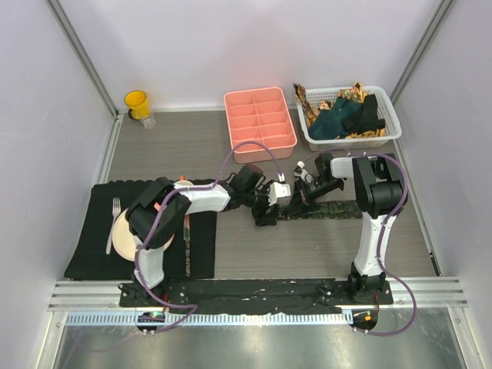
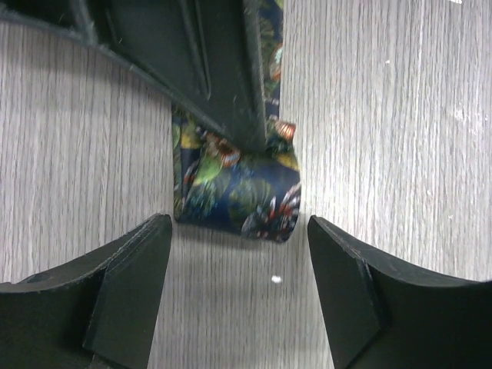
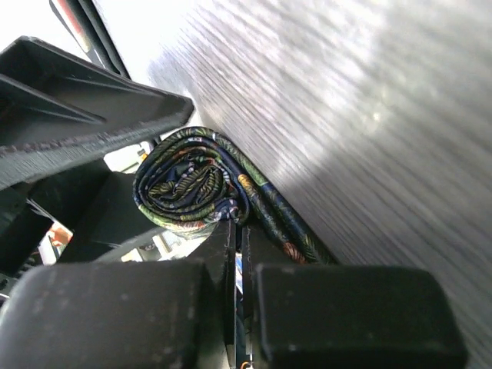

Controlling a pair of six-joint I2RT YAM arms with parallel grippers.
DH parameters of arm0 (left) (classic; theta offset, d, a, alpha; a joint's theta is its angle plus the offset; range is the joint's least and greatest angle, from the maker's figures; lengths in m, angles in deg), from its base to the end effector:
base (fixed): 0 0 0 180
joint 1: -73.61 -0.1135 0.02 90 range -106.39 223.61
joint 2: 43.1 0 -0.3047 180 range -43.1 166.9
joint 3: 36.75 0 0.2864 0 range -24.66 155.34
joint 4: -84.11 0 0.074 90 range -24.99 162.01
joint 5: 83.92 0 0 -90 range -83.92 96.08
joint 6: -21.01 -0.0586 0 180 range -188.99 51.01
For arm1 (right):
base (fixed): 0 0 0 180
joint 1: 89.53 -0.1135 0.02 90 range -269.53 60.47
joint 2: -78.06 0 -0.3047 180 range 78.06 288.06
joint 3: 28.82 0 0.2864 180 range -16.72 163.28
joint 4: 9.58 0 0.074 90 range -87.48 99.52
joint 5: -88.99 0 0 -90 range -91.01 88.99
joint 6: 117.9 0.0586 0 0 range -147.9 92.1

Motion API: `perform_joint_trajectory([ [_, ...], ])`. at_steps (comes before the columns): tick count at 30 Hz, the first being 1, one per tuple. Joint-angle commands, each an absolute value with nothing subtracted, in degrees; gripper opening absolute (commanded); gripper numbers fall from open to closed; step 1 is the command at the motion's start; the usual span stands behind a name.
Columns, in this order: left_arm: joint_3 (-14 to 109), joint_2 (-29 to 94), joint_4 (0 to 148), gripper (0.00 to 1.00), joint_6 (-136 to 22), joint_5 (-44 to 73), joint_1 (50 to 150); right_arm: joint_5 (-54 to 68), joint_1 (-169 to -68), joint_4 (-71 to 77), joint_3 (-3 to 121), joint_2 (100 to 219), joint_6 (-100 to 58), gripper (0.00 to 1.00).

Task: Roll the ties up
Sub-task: Roll the tie at the center of the board.

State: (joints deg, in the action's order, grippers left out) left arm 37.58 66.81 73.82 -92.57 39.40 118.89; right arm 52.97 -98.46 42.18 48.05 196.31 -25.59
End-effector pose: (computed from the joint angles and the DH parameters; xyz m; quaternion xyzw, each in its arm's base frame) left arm 0.2884 -0.3369 0.1451 0.5908 0.6714 -0.3287 0.3034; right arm 0.3613 0.1047 0.0843 0.0390 -0.8900 -0.4491 0.0687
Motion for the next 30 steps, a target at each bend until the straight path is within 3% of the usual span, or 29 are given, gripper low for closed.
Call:
perform_joint_trajectory([
  [1,39.67,68.43,78.34,0.75,-92.81,40.18,119.75,39.68,-98.85,38.29,48.49,200.31,-28.16,0.01],
  [10,45.91,69.84,66.76,0.74,-99.64,32.18,122.57,40.65,-98.94,41.8,49.9,199.87,-30.97,0.01],
  [16,51.44,71.94,54.36,0.71,-108.01,34.72,122.57,41.7,-98.94,43.03,50.78,199.52,-31.94,0.01],
  [19,53.64,73.96,50.59,0.56,-108.46,36.05,122.66,42.58,-98.94,43.21,50.95,198.65,-31.68,0.01],
  [20,53.74,74.06,50.57,0.47,-107.59,35.96,122.57,43.46,-98.94,43.21,50.95,198.56,-31.5,0.01],
  [25,52.33,74.06,52.06,0.32,-105.47,35.35,122.39,45.13,-99.11,43.74,52.18,196.45,-30.27,0.02],
  [26,52.24,74.24,52.5,0.29,-104.86,35.17,122.3,45.4,-99.11,43.91,52.36,196.1,-29.84,0.04],
  [30,51.54,74.33,53.55,0.21,-102.31,34.47,121.52,46.97,-98.32,45.67,53.06,194.17,-29.13,0.31],
])
